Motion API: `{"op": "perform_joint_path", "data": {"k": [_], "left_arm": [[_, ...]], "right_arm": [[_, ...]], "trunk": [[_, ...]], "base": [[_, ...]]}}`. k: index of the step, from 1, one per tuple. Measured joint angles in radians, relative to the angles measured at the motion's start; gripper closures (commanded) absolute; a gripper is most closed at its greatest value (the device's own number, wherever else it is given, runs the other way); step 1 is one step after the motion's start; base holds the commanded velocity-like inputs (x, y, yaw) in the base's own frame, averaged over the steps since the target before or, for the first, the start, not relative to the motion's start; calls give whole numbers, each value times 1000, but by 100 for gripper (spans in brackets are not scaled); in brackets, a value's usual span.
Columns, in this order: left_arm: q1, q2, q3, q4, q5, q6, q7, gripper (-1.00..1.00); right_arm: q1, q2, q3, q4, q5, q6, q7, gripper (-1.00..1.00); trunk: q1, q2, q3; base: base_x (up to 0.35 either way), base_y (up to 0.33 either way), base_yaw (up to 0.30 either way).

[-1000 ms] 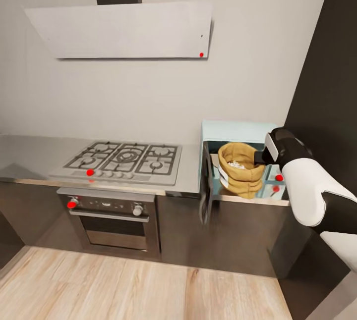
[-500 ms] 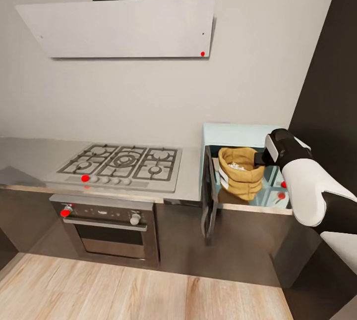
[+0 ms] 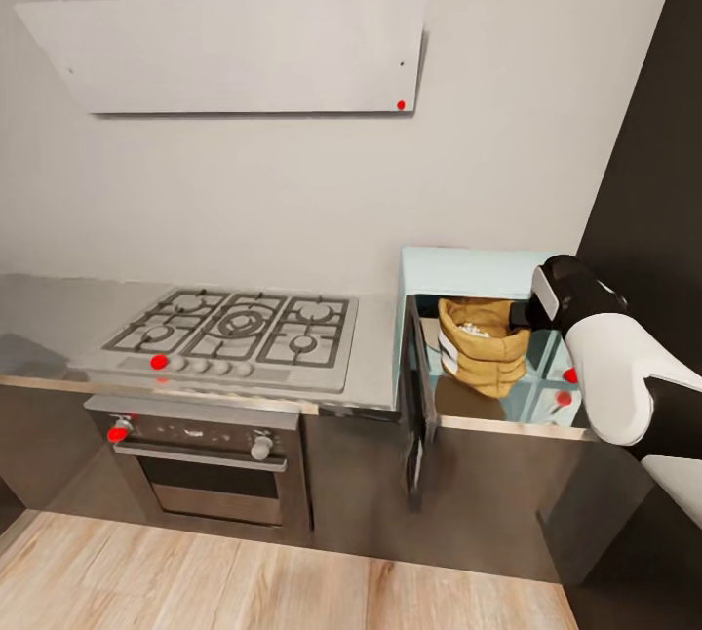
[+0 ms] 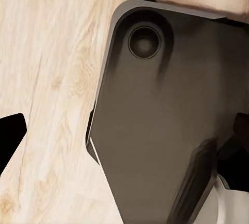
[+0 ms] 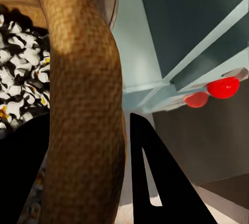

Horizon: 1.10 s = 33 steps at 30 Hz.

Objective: In the kitchen, take the popcorn bag from the countertop, put it into the microwave, and heat it until the popcorn is cooked so the cooked popcorn ends up inside the bag.

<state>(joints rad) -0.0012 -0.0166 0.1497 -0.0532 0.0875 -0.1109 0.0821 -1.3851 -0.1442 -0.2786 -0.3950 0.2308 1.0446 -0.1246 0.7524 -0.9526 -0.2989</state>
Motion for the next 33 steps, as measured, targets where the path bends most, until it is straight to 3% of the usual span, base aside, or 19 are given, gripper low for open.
{"op": "perform_joint_path", "data": {"k": [10, 18, 33], "left_arm": [[0, -1, 0, 0, 0, 0, 0, -100], [0, 0, 0, 0, 0, 0, 0, -100], [0, 0, 0, 0, 0, 0, 0, -100]], "right_arm": [[0, -17, -4, 12, -32, -2, 1, 100], [0, -28, -7, 29, -64, -5, -1, 100], [0, -27, -5, 29, -51, -4, 1, 100]], "trunk": [[0, 0, 0], [0, 0, 0], [0, 0, 0]], "base": [[18, 0, 0], [191, -69, 0], [77, -3, 0]]}}
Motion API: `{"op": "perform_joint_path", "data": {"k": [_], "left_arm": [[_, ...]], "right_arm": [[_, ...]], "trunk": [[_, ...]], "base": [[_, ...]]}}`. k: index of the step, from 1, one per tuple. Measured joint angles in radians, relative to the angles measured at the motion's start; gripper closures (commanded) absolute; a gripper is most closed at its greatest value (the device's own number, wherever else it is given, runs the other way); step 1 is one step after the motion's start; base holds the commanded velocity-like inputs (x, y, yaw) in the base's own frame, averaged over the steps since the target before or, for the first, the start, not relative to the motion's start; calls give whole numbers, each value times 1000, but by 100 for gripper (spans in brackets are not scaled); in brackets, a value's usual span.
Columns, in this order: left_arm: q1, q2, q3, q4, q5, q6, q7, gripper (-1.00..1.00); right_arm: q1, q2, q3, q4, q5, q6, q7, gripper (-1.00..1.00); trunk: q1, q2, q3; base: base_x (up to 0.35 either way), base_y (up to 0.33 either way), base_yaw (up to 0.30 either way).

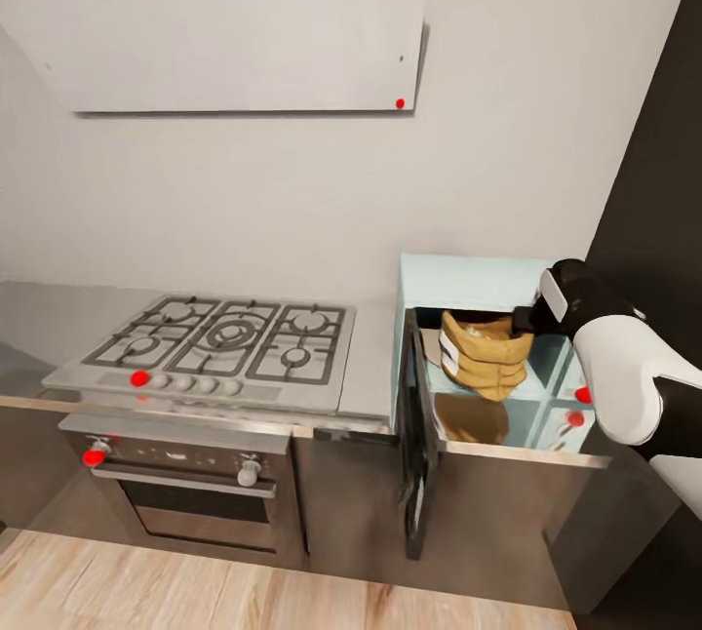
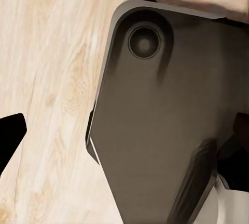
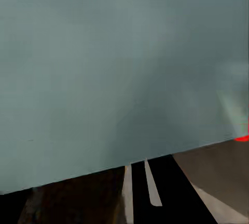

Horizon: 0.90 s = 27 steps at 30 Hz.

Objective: In the kitchen, take the popcorn bag from the countertop, put it into the microwave, and heat it until the popcorn is cooked so the cooked popcorn ends up inside the bag.

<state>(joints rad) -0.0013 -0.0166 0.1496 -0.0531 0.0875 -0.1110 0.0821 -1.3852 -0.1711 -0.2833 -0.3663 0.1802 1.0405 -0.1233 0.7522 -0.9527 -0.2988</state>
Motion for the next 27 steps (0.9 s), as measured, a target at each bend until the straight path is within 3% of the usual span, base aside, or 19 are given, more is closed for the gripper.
{"op": "perform_joint_path", "data": {"k": [5, 14, 15, 16, 24, 27], "left_arm": [[0, 0, 0, -1, 0, 0, 0, -100], [0, 0, 0, -1, 0, 0, 0, -100], [0, 0, 0, -1, 0, 0, 0, -100], [0, 0, 0, 0, 0, 0, 0, -100], [0, -1, 0, 0, 0, 0, -1, -100], [0, -2, 1, 0, 0, 0, 0, -100]], "right_arm": [[0, -1, -8, 40, 24, 0, -1, 100], [0, -1, -8, 43, 27, 0, 1, 100], [0, -1, -8, 43, 27, 0, 1, -100], [0, 0, 7, 59, 63, 5, 6, -100], [0, 0, 10, 57, 65, 4, 11, -100], [0, 0, 9, 32, 47, 3, 10, -100]], "trunk": [[-17, 0, 0], [-18, 0, 0], [-18, 0, 0], [-10, 0, 0], [-9, 0, 0], [1, 1, 0]], "base": [[152, 0, 0], [5, 0, 0], [0, 0, 0], [0, 0, 0], [-13, 0, 0], [-236, 0, 0]]}}
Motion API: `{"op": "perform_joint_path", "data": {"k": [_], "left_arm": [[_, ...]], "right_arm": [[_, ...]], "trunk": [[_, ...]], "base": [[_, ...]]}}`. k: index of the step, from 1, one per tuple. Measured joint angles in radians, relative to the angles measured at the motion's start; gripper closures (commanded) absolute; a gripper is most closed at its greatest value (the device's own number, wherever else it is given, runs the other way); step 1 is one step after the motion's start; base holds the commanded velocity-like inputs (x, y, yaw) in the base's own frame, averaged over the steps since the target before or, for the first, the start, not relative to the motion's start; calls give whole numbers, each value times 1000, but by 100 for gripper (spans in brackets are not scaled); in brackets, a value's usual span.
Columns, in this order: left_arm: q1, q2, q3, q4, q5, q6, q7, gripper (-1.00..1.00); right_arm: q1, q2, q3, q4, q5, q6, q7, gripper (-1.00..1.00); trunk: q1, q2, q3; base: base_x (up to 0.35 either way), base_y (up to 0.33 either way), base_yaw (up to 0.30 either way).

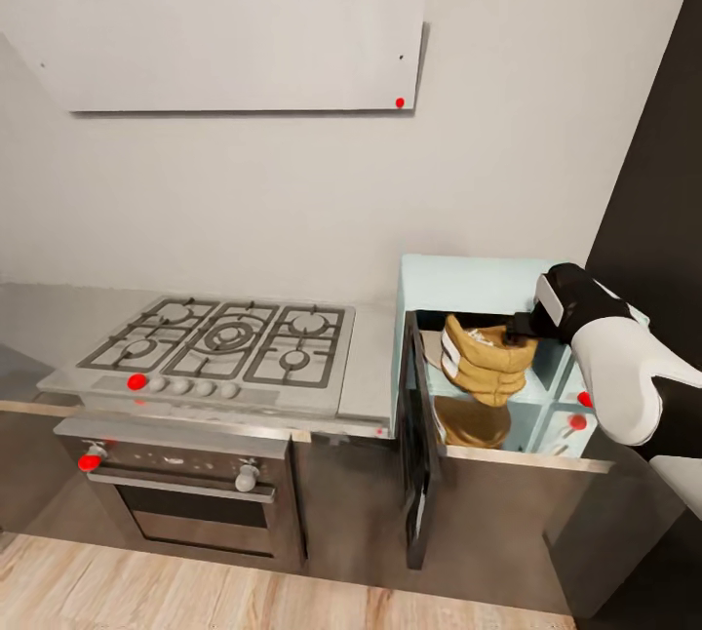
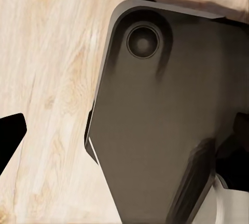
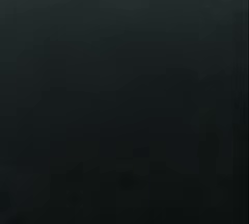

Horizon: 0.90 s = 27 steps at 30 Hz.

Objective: In the kitchen, take the popcorn bag from the countertop, put it into the microwave, and heat it until the popcorn is cooked so the cooked popcorn ends up inside the bag.

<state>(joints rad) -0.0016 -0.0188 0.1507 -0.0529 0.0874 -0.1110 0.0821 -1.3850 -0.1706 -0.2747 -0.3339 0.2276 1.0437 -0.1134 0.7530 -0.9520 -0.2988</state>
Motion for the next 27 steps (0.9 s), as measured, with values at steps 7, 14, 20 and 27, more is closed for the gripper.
{"op": "perform_joint_path", "data": {"k": [7, 14, 20, 27], "left_arm": [[0, -1, 2, 0, 0, 0, 0, -100], [0, -2, 1, 0, 0, 0, 0, -100], [0, -1, 1, 0, 0, 0, 0, -100], [0, 1, 0, 0, 0, -1, 0, -100]], "right_arm": [[1, 0, -3, 26, 10, 1, 6, -100], [1, -1, -14, -82, -12, 0, 220, -100], [1, -31, -12, -83, -11, 0, 254, -100], [11, -36, -6, -58, -1, 0, 243, -100]], "trunk": [[0, 0, 0], [0, 0, 0], [0, 0, 0], [0, 0, 0]], "base": [[-338, 0, 0], [-345, 0, 0], [-332, 0, 0], [-45, 0, 0]]}}
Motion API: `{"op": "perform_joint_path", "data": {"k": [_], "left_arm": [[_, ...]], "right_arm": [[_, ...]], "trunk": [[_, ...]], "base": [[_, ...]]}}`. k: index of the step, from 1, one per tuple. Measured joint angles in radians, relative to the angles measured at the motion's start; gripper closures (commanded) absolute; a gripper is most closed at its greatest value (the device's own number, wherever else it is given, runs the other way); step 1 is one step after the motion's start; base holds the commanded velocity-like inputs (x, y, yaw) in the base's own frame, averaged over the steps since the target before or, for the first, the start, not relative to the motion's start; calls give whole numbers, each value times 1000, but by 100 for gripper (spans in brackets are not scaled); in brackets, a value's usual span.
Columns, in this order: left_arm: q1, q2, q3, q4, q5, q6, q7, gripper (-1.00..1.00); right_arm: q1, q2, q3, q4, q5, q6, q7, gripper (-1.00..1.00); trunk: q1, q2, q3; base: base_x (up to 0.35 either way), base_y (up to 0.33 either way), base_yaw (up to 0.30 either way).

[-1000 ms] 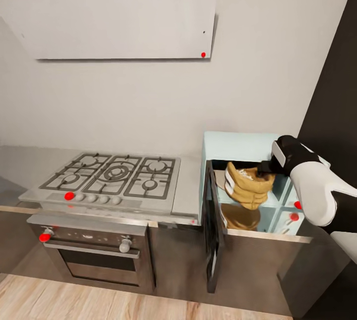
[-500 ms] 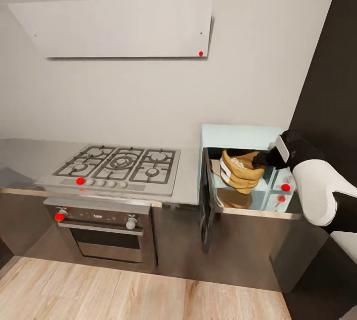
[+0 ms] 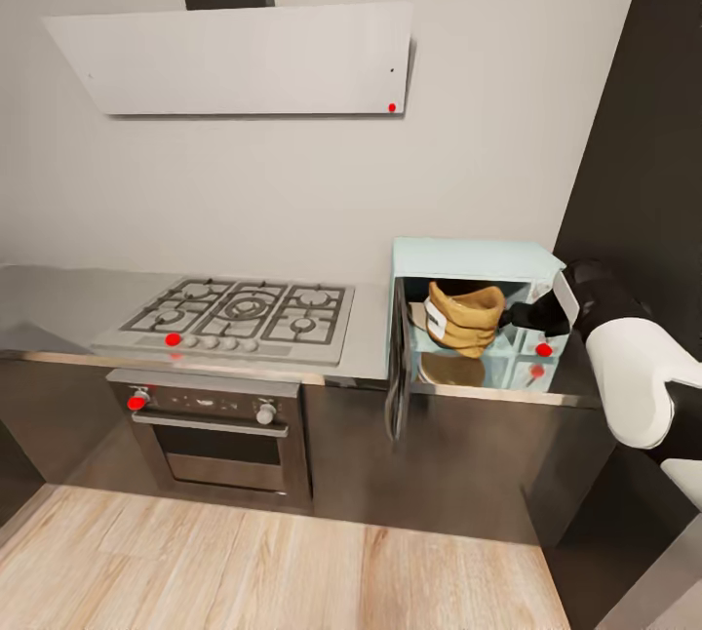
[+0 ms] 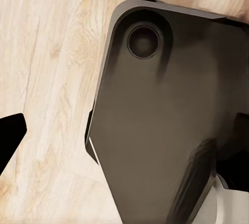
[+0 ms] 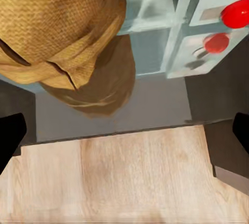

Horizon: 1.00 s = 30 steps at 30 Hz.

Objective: In the kitchen, take the popcorn bag from the countertop, put it into the microwave, and heat it until the popcorn is cooked so the cooked popcorn ends up inside the bag.

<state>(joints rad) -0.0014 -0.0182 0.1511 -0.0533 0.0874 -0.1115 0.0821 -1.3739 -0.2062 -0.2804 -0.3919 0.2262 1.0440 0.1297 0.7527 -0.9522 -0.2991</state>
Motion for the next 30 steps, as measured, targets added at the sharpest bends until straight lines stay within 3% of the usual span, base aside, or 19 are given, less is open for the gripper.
{"op": "perform_joint_path", "data": {"k": [3, 7, 8, 9, 10, 13, 16, 18, 21, 23, 30], "left_arm": [[0, 0, -1, 0, 0, 0, 0, -100], [0, 0, -1, 0, 0, 1, 0, -100], [0, 0, -2, 0, 0, 1, 0, -100], [0, 0, -2, 0, 0, 1, 0, -100], [0, 0, -2, 0, 0, 1, 0, -100], [0, 0, -2, 0, 0, 1, 0, -100], [0, 0, -2, 0, 0, 1, 0, -100], [0, -1, -2, 0, 0, 1, 0, -100], [0, -1, -3, 0, -1, 1, -1, -100], [0, -1, -3, -1, -1, 1, -1, -100], [0, -2, -2, -3, -1, 1, 0, -100]], "right_arm": [[1, 8, 1, 79, 19, 0, -1, -100], [77, 18, 1, 120, 29, -25, 11, -100], [96, 20, 1, 121, 27, -75, 13, -100], [121, 37, 0, 123, 22, -163, 11, -100], [157, 74, -1, 124, 19, -275, 7, -100], [218, 116, 0, 123, 22, -454, 13, -100], [234, 124, -3, 122, 9, -605, 67, -100], [258, 122, -3, 122, -40, -766, 127, -100], [338, 119, -4, 115, -101, -954, 144, -100], [380, 123, -4, 114, -120, -1081, 134, -100], [404, 126, -7, 120, -127, -1266, 72, -100]], "trunk": [[0, 0, 0], [0, 0, 0], [0, 0, 0], [0, 0, 0], [0, 0, 0], [0, 0, 0], [0, 0, 0], [0, 0, 0], [0, 0, 0], [0, 0, 0], [0, 0, 0]], "base": [[-1, 0, 0], [0, 0, 0], [0, 0, 0], [0, 0, 0], [0, 0, 0], [0, 0, 0], [0, 0, 0], [0, 0, 0], [0, 0, 0], [0, 0, 0], [20, 0, 0]]}}
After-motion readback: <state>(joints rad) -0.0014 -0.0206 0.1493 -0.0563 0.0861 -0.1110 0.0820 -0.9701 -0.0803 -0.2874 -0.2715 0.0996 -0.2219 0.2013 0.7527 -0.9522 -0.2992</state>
